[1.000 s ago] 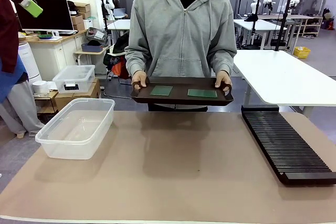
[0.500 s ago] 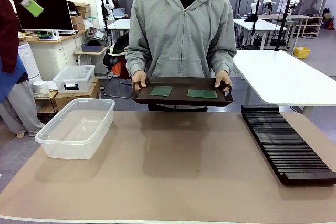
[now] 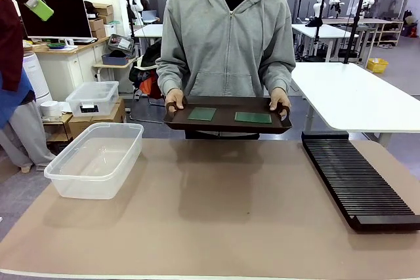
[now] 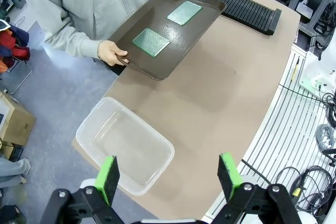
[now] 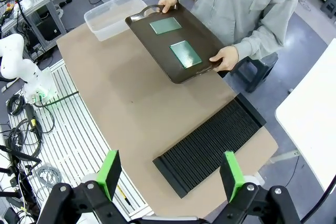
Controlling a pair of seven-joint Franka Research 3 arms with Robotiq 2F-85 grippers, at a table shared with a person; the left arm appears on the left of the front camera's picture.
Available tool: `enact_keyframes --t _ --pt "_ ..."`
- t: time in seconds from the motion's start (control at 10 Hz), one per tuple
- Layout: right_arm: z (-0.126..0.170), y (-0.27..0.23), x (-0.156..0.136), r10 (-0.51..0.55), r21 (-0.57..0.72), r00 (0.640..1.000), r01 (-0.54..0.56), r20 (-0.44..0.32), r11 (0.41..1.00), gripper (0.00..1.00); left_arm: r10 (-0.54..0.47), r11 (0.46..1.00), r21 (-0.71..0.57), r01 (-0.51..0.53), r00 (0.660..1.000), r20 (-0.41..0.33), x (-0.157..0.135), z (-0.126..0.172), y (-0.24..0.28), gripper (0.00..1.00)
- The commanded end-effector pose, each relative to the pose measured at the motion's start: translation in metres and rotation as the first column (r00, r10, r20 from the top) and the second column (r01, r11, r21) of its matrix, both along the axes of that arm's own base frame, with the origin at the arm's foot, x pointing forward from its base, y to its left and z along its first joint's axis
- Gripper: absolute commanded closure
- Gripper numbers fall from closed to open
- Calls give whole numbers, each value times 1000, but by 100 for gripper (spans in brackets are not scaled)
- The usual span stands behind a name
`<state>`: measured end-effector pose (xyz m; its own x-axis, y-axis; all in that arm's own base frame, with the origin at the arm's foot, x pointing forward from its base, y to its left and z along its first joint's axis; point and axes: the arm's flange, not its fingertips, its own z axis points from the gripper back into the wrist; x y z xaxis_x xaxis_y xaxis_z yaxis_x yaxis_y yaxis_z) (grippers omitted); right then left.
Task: Sort PCBs into racks and boxes based on the side picked up.
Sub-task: Pick up the Blank PCB handed by the Human.
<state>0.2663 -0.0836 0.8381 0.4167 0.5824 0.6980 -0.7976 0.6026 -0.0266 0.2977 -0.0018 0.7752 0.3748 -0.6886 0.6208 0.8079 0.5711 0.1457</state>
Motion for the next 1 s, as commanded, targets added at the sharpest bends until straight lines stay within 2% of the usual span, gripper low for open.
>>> enact_keyframes --t 0.0,0.2,0.5,0.9 --pt "-1 2 -1 10 2 1000 -10 -1 1000 0 -8 1000 -7 8 1000 1 -1 -1 1 0" --pt "0 0 0 0 0 1000 0 0 1000 0 -8 1000 -7 8 1000 1 -1 -1 1 0" --pt "7 -6 -9 -71 28 997 71 10 997 0 -8 1000 -7 8 1000 1 -1 -1 1 0" --pt "14 -13 -21 -53 49 999 53 4 997 0 -8 1000 -7 8 1000 1 -1 -1 1 0"
